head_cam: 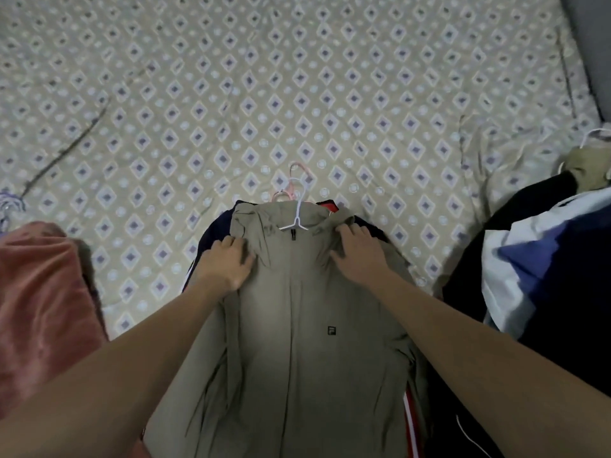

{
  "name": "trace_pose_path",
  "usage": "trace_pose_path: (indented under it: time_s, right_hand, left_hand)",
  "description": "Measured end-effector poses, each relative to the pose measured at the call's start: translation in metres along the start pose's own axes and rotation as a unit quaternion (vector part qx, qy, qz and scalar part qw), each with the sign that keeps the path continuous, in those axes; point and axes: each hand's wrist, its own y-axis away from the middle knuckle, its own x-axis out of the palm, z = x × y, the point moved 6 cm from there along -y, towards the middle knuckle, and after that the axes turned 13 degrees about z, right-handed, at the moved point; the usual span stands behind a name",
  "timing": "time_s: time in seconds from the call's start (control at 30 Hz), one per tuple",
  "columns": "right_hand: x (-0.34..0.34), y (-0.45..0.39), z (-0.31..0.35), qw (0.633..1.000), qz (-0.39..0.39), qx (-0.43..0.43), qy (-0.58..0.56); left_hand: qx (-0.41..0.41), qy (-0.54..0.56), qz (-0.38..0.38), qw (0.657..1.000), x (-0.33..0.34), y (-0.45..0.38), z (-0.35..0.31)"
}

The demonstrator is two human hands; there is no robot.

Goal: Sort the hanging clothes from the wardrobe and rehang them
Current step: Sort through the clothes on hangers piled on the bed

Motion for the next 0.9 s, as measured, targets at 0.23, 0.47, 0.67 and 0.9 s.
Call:
trace_pose_path:
  time_s: [0.23, 0.47, 0.67, 0.9]
  right_hand:
    - [0.001, 0.007, -0.004, 1.0, 0.005, -0.017, 0.011]
    - [-0.037, 0.078, 0.005, 0.993, -0.033, -0.081, -0.074]
    - [-0.075, 0.211, 0.039, 0.985, -0.082, -0.052, -0.142]
    - [-0.106, 0.408, 0.101, 0.958, -0.185, -0.103, -0.195]
  left_hand:
    - [0.07, 0.131, -0.094, 0.984, -0.005, 0.03, -0.01]
    - [0.135, 0.222, -0.127, 0.957, -0.03, 0.115, -0.01]
    - [0.168, 0.229, -0.133, 0.95, -0.065, 0.245, -0.016]
    - [0.202, 0.194, -0.209, 0.937, -0.076, 0.421, -0.027]
